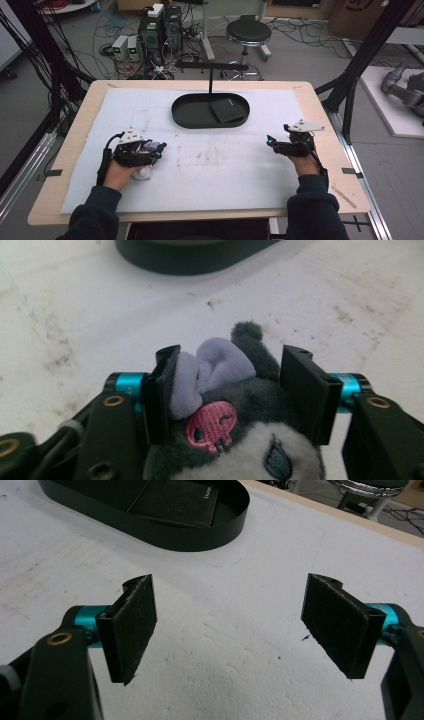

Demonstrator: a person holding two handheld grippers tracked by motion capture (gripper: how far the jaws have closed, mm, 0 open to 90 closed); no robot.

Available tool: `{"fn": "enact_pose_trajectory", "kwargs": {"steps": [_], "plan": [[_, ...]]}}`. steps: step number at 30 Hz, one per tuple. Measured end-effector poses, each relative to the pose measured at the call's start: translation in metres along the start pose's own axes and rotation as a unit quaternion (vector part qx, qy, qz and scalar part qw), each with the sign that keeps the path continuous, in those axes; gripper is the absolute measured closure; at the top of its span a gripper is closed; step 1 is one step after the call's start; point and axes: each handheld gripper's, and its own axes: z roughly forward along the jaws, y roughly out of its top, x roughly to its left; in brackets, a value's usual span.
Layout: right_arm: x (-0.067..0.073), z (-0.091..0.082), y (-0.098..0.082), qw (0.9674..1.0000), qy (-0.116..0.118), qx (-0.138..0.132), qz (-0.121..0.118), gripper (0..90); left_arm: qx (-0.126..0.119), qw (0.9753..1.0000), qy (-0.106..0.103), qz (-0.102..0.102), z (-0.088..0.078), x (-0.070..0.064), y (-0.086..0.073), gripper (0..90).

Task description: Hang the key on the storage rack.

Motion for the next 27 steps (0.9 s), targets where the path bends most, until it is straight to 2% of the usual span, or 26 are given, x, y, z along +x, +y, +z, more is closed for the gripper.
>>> {"fn": "enact_pose_trajectory", "kwargs": {"steps": [1,2,5,6,7,8,9,11,13,15,17,18,19,22,24,25,27], "plan": [[0.0,0.0,0.0,1.0,0.0,0.001,0.002,22.5,-0.013,0.9996,0.016,-0.019,-0.002,-0.002,0.002,32.5],[0.0,0.0,0.0,1.0,0.0,0.001,0.002,22.5,-0.013,0.9996,0.016,-0.019,-0.002,-0.002,0.002,29.2],[-0.001,0.001,-0.001,1.0,0.002,0.002,0.002,22.5,-0.041,0.9972,0.048,-0.04,-0.015,-0.008,0.008,26.8],[-0.001,0.001,-0.001,1.0,0.002,0.002,0.002,22.5,-0.041,0.9972,0.048,-0.04,-0.015,-0.008,0.008,25.8],[-0.001,0.001,-0.001,1.0,0.002,0.002,0.001,22.5,-0.05,0.9956,0.067,-0.043,-0.024,-0.013,0.011,25.8],[-0.001,0.001,-0.001,1.0,0.002,0.003,0.003,22.5,-0.05,0.9943,0.082,-0.047,-0.028,-0.014,0.011,25.8],[-0.001,0.001,-0.001,1.0,0.002,0.003,0.003,22.5,-0.05,0.9943,0.082,-0.047,-0.028,-0.014,0.011,25.8],[-0.001,0.001,-0.001,1.0,0.002,0.004,0.001,22.5,-0.044,0.9916,0.101,-0.067,-0.032,-0.015,0.01,25.8],[0.0,0.001,-0.001,1.0,0.003,0.004,0.002,22.6,-0.028,0.989,0.119,-0.083,-0.031,-0.016,0.005,25.9],[0.0,0.001,-0.001,1.0,0.003,0.004,0.003,22.6,-0.022,0.9887,0.12,-0.087,-0.029,-0.016,0.003,25.8],[0.0,0.001,-0.001,1.0,0.004,0.004,0.003,22.7,-0.002,0.9889,0.112,-0.097,-0.024,-0.016,-0.002,25.8],[0.0,0.001,-0.001,1.0,0.004,0.004,0.002,22.7,-0.002,0.9889,0.112,-0.097,-0.024,-0.016,-0.002,25.6],[0.0,0.001,-0.001,1.0,0.003,0.004,0.001,22.7,0.008,0.9893,0.099,-0.106,-0.02,-0.016,-0.004,25.6],[0.0,0.002,-0.001,1.0,0.005,0.007,0.003,22.7,0.025,0.9902,0.08,-0.111,-0.014,-0.018,-0.007,25.3],[0.0,0.003,-0.001,1.0,0.005,0.006,0.001,22.7,0.036,0.9914,0.062,-0.109,-0.01,-0.018,-0.009,25.3],[0.0,0.003,-0.001,1.0,0.006,0.008,0.001,22.7,0.044,0.9923,0.055,-0.102,-0.008,-0.018,-0.01,25.4],[0.0,0.002,-0.001,1.0,0.006,0.008,0.0,22.9,0.047,0.9925,0.053,-0.099,-0.007,-0.019,-0.01,25.4]]}}
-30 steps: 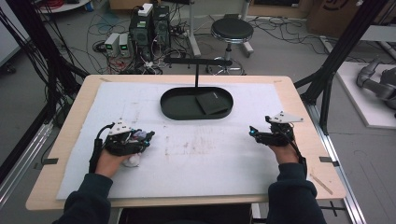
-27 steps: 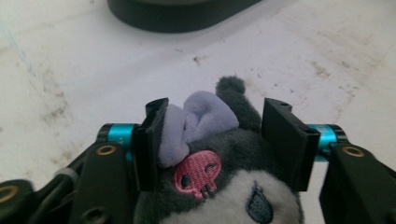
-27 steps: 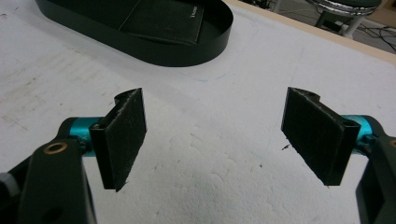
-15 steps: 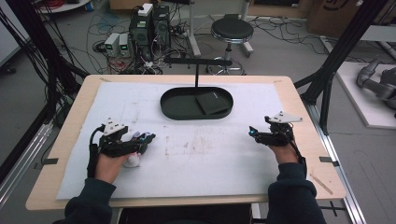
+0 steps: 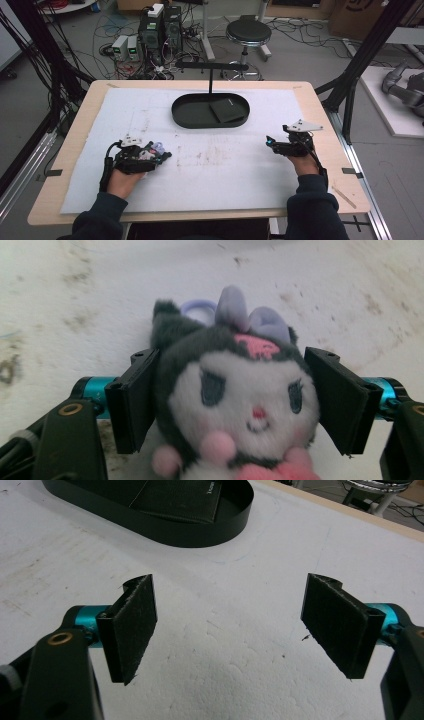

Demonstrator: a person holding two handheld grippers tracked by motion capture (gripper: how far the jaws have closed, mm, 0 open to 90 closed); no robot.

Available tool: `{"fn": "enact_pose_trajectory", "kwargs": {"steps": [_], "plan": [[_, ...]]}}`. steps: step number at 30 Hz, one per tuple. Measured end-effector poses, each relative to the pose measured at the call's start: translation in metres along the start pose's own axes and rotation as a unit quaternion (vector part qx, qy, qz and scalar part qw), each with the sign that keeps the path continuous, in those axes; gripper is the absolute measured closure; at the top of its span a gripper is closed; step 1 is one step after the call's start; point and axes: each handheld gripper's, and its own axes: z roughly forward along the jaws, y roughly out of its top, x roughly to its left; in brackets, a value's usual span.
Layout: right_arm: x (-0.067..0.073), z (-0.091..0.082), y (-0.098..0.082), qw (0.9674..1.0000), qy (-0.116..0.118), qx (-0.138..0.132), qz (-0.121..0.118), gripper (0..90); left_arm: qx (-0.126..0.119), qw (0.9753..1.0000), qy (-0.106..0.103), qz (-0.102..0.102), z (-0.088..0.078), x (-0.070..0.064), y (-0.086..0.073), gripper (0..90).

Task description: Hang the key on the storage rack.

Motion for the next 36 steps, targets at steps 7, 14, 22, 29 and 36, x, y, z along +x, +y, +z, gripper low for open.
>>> {"fn": "enact_pose_trajectory", "kwargs": {"steps": [7,14,22,29,36], "plan": [[0.0,0.001,0.0,1.0,0.0,0.001,-0.001,23.1,-0.007,0.9998,-0.01,0.015,-0.001,0.003,0.004,32.5],[-0.002,-0.002,0.0,1.0,0.0,-0.003,0.007,23.1,-0.054,0.9978,-0.035,0.017,-0.012,0.008,0.021,33.7],[-0.005,-0.002,0.0,0.9999,0.003,-0.011,0.012,23.1,-0.106,0.9924,-0.056,0.025,-0.02,0.007,0.057,34.4],[-0.007,-0.001,0.0,0.9997,0.009,-0.015,0.016,23.1,-0.146,0.9849,-0.088,0.031,-0.022,0.009,0.1,34.9],[-0.008,-0.003,0.0,0.9995,0.011,-0.019,0.022,23.1,-0.176,0.9781,-0.107,0.032,-0.022,0.012,0.128,35.3]]}}
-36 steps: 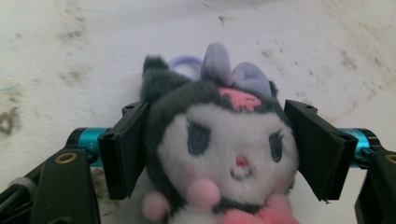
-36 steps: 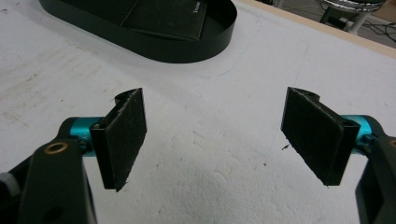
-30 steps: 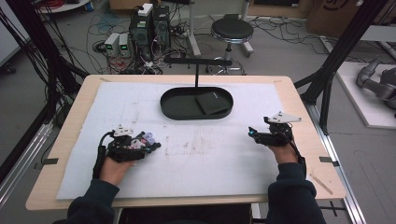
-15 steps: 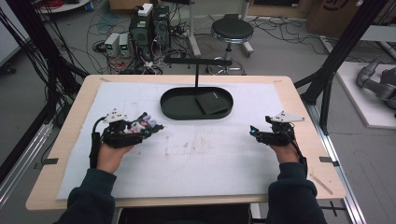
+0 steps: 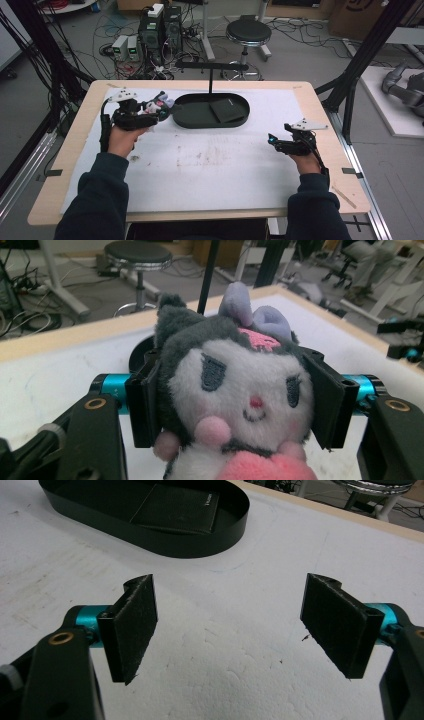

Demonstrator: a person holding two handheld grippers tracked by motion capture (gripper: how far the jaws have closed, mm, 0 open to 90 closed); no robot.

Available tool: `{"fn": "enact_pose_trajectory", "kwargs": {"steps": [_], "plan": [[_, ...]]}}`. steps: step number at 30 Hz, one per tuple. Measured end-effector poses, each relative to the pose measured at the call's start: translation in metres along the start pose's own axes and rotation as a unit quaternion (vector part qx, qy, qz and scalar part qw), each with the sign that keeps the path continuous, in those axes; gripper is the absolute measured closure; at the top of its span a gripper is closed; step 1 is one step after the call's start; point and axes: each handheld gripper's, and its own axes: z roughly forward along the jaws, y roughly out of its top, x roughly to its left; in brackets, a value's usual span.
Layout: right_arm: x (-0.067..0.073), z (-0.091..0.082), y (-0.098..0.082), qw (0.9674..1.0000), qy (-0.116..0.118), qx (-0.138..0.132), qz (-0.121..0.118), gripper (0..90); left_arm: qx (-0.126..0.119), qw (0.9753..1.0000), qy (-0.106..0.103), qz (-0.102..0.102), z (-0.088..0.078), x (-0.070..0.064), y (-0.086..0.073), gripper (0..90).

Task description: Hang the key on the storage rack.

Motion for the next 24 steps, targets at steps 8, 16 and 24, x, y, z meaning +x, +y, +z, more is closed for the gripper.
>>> {"fn": "enact_pose_trajectory", "kwargs": {"steps": [8,16,24], "plan": [[0.001,-0.001,0.001,1.0,0.005,-0.004,0.002,23.1,-0.025,0.9991,-0.022,-0.025,0.014,0.012,0.031,35.7],[0.0,-0.001,0.001,0.9999,0.007,-0.007,0.004,23.1,-0.028,0.9987,-0.018,-0.038,0.042,0.024,0.058,35.7],[-0.001,-0.003,0.001,0.9999,0.006,-0.015,0.005,23.2,-0.029,0.998,-0.004,-0.056,0.063,0.03,0.061,36.1]]}}
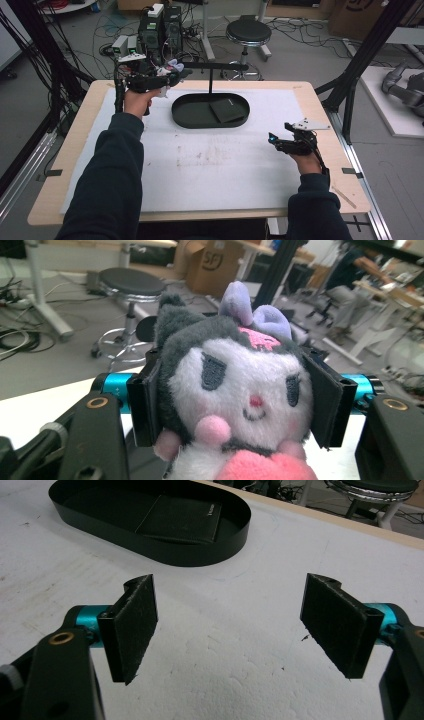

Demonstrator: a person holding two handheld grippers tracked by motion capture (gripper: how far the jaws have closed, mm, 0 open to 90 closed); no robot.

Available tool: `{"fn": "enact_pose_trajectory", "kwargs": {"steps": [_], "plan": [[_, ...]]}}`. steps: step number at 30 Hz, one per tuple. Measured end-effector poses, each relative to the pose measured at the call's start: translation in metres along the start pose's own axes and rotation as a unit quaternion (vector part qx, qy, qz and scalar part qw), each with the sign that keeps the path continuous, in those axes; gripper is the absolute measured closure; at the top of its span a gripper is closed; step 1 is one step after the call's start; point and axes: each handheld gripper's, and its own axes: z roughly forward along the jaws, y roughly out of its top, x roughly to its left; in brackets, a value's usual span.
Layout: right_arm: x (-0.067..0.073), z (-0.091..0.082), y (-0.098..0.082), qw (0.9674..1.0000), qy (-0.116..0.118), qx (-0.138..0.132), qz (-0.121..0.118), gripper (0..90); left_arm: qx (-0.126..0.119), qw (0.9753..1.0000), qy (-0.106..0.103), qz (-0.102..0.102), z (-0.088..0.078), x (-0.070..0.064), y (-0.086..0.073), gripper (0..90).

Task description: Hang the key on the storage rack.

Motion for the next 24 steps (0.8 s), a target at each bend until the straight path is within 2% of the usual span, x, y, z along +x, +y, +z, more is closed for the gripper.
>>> {"fn": "enact_pose_trajectory", "kwargs": {"steps": [7,9,15,19,22,24], "plan": [[0.0,-0.002,0.0,1.0,0.003,-0.001,0.001,23.2,-0.016,0.9998,0.01,-0.006,0.015,0.001,0.008,36.2],[0.0,-0.002,0.0,1.0,0.002,-0.002,0.002,23.2,-0.021,0.9995,0.017,-0.015,0.021,0.004,0.01,36.2],[-0.001,-0.004,0.0,1.0,0.003,-0.004,0.006,23.2,-0.027,0.999,0.031,-0.019,0.027,0.007,0.011,36.2],[-0.001,-0.004,0.0,1.0,0.005,-0.006,0.006,23.2,-0.019,0.9979,0.061,-0.009,0.028,0.01,0.005,36.2],[-0.001,-0.004,0.0,1.0,0.004,-0.005,0.005,23.2,-0.009,0.996,0.088,-0.011,0.025,0.017,-0.007,36.1],[-0.001,-0.004,0.0,1.0,0.005,-0.005,0.005,23.2,-0.01,0.9957,0.092,-0.011,0.024,0.018,-0.01,36.2]]}}
